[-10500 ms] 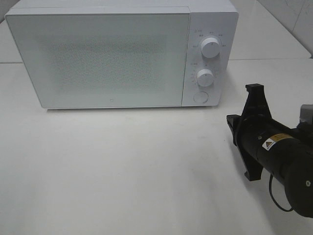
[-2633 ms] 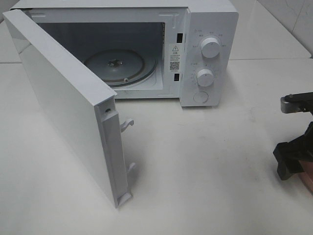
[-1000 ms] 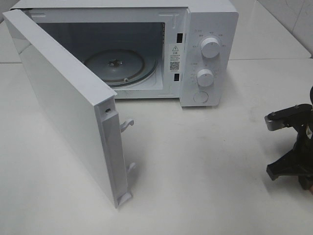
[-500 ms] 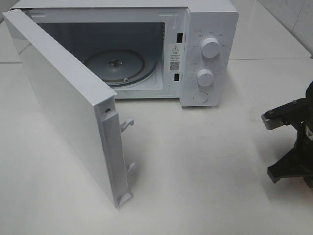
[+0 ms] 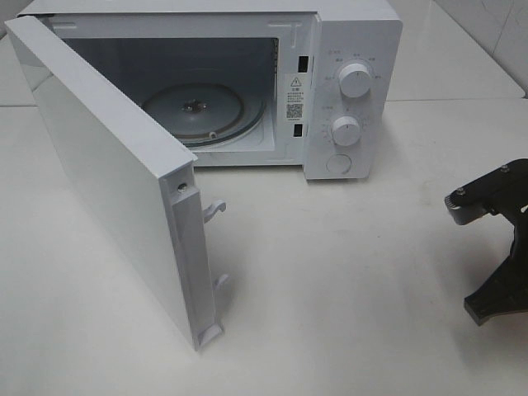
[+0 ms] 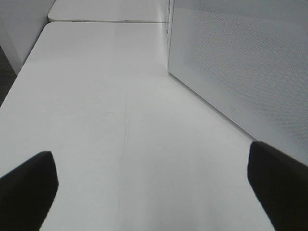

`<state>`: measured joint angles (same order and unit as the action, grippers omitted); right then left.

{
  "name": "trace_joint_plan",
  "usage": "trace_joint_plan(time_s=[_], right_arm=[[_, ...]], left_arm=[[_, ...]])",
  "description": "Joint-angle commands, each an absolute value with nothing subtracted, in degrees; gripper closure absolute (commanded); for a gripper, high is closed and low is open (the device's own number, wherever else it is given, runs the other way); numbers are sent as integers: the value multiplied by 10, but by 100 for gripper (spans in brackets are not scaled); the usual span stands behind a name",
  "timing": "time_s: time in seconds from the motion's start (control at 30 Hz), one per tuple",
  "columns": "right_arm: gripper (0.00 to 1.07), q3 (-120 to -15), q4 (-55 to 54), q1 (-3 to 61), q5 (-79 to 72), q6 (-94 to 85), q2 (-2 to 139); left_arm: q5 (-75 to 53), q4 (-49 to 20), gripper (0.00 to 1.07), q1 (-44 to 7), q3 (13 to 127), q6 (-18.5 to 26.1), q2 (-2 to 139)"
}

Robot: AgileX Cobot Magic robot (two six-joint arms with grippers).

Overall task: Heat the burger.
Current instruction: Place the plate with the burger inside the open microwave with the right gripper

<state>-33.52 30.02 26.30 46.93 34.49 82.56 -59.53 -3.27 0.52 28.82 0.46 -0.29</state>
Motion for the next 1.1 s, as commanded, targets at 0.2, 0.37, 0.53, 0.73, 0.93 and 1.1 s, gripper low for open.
trace_joint_plan(time_s=[0.2,0.37,0.53,0.73,0.93,1.1], right_arm=[[107,-333,331,331,532,341,779],[107,-333,331,375,549,328,755],[107,-333,332,424,572,309,743],[107,-333,345,491,580,304,718],[107,-333,345,535,594,274,706],[107,-333,345,560,594,246,702]], left_arm=[[-595,-31,7,5,286,0,-14],[-595,-31,7,5,286,0,-14],[-595,-31,7,5,286,0,-14],[-595,-31,7,5,286,0,-14],[-595,-31,7,5,286,0,-14],[-595,-31,7,5,286,0,-14]])
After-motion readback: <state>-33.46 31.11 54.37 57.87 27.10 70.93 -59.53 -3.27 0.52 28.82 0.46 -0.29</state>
